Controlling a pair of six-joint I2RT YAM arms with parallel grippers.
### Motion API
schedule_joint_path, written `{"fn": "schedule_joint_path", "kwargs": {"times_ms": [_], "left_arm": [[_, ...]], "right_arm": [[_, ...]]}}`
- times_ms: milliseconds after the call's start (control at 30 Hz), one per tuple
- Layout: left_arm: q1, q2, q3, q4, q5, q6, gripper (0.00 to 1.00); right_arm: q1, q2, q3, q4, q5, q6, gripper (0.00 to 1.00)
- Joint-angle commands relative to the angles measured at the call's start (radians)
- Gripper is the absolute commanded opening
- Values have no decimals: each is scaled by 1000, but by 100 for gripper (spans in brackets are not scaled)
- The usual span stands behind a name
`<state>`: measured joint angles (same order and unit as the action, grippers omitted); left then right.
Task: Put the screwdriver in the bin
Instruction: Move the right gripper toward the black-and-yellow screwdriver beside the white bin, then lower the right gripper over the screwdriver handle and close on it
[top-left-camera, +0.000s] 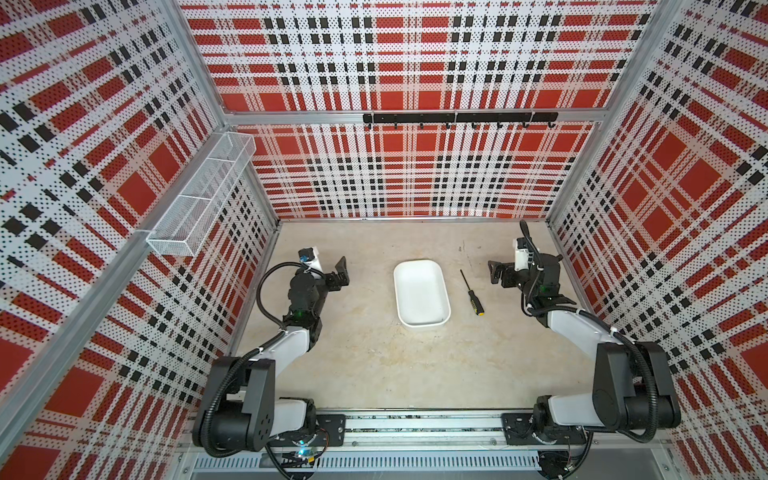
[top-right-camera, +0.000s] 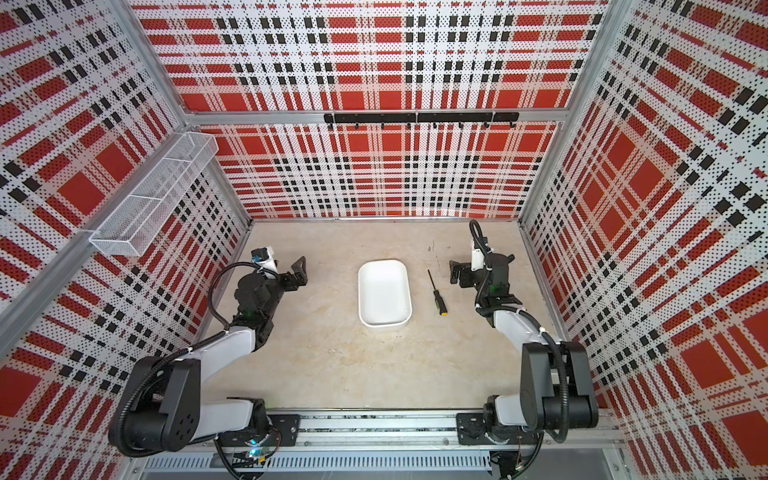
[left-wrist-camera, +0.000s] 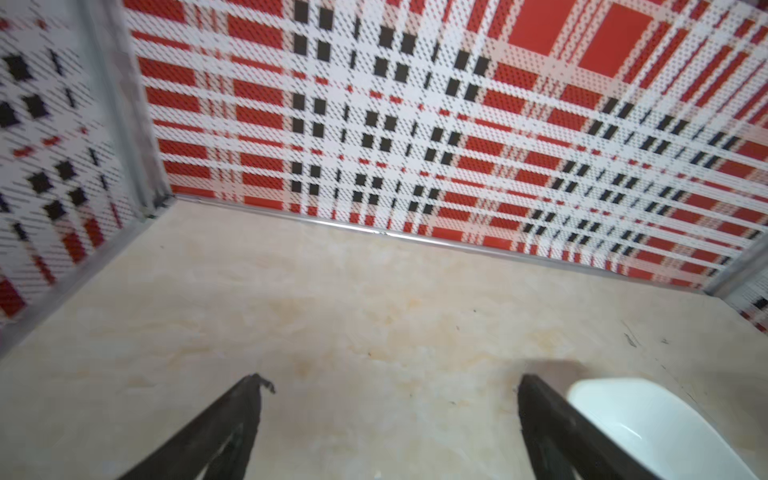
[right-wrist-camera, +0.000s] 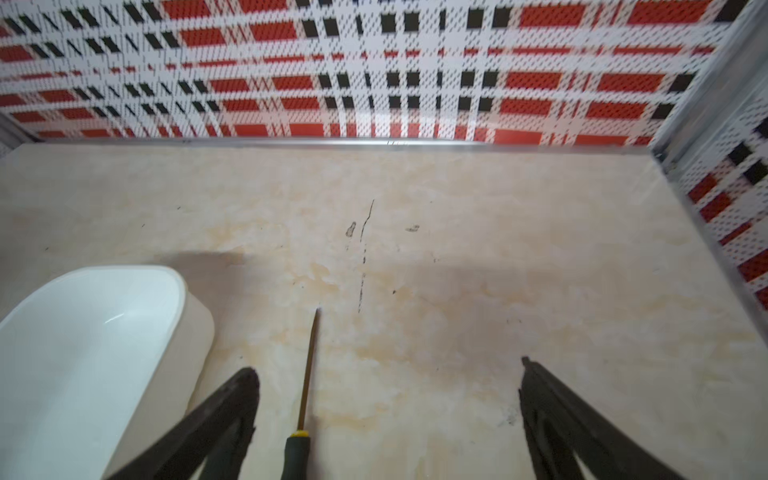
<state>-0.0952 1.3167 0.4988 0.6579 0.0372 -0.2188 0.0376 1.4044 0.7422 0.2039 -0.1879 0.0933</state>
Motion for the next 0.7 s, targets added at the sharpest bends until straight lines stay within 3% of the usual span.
{"fn": "schedule_joint_path", "kwargs": {"times_ms": [0,100,433,667], "left_arm": [[-26,-8,21,-123,108,-98,98],[-40,9,23,-126,200,-146,98],[-107,56,12,-116,327,-308,98],[-115,64,-4,-112,321,-341,98]], "right_arm": [[25,46,59,-278,-116,1,100],[72,86,95,-341,-116,2,100],[164,173,136,-427,-68,42,100],[203,223,146,-452,6,70,98]]}}
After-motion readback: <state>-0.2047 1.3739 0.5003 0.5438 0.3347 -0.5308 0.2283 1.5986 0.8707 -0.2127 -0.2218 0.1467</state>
